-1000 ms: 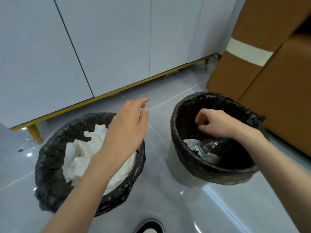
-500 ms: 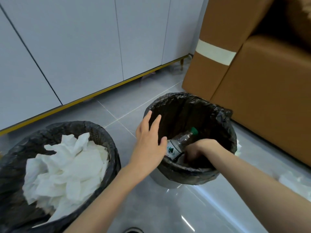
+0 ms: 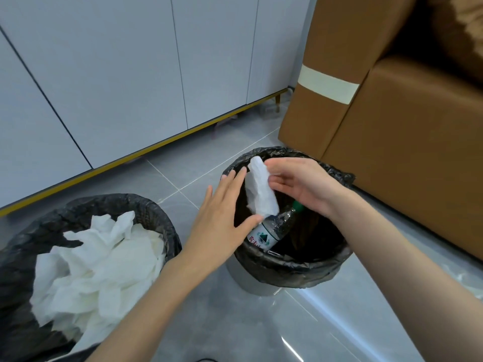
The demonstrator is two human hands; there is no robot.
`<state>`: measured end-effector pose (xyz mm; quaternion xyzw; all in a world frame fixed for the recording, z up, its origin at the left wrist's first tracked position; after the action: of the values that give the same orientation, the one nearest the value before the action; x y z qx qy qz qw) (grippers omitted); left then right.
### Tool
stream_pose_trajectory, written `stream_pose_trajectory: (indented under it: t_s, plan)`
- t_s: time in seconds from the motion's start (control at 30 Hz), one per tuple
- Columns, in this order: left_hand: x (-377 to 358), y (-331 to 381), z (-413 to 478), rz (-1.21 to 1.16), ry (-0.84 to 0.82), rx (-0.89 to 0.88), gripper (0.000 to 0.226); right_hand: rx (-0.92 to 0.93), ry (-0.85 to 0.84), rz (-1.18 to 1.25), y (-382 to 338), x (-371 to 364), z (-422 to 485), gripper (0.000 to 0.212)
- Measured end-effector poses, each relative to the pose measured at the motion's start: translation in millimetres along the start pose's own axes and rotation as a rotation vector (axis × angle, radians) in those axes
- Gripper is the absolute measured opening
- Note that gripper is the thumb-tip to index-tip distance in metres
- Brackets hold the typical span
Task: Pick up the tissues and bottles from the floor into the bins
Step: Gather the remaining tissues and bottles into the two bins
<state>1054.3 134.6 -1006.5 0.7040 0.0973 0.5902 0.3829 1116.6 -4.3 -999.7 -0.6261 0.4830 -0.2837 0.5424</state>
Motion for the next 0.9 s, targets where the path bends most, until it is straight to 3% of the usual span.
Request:
stream_pose_trajectory:
  t_s: [0.1, 0.2, 0.3, 0.43, 0.63, 0.7, 0.83, 0.9]
  plan:
    - [3.9, 8.6, 2.0, -0.052, 0.013, -0.039, 0.089, -0.077, -0.126, 0.425, 0.7, -24.0, -7.5, 0.009]
    - [11.4, 21.3, 4.2, -0.136, 0.076, -0.120, 0.080, -0.109, -0.179, 0.506, -0.1, -34.9, -13.5, 0.009]
    - [20.4, 22.6, 5.2, -0.249, 0.148, -0.138, 0.061, -0.089, -0.175, 0.329, -3.4, -32.4, -15.9, 0.016]
    - [32.4, 15.6, 2.2, -0.217, 0.254, -0.115, 0.049, -0.030, -0.147, 0.144, -3.9, -25.6, -17.7, 0.020]
    - [62.0, -8.2, -20.3, -0.279, 0.493, -0.029, 0.043, 0.043, 0.122, -0.351, -10.0, -23.2, -28.9, 0.011]
    - [77.4, -22.5, -38.4, -0.271, 0.583, 0.024, 0.040, 0.010, 0.107, -0.525, -4.5, -39.3, -29.8, 0.008]
    - [100.7, -61.6, -81.9, -0.156, 0.668, 0.160, 0.039, -0.169, -0.078, -1.014, 27.5, -87.1, -24.8, 0.045]
    - [104.9, -78.4, -99.9, -0.050, 0.651, 0.231, 0.044, -0.183, -0.051, -1.219, 37.4, -98.0, -22.9, 0.044]
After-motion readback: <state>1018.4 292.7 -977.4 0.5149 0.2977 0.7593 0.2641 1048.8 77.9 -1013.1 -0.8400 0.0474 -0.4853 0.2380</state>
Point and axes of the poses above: each hand's wrist, its own z-axis towards the middle knuckle, its own x-axis out of the back of the hand, y = z × x, the point moved 8 cm from there along z, towards the middle knuckle, and after that the axes turned 14 degrees about -y, right-handed, at the moved point
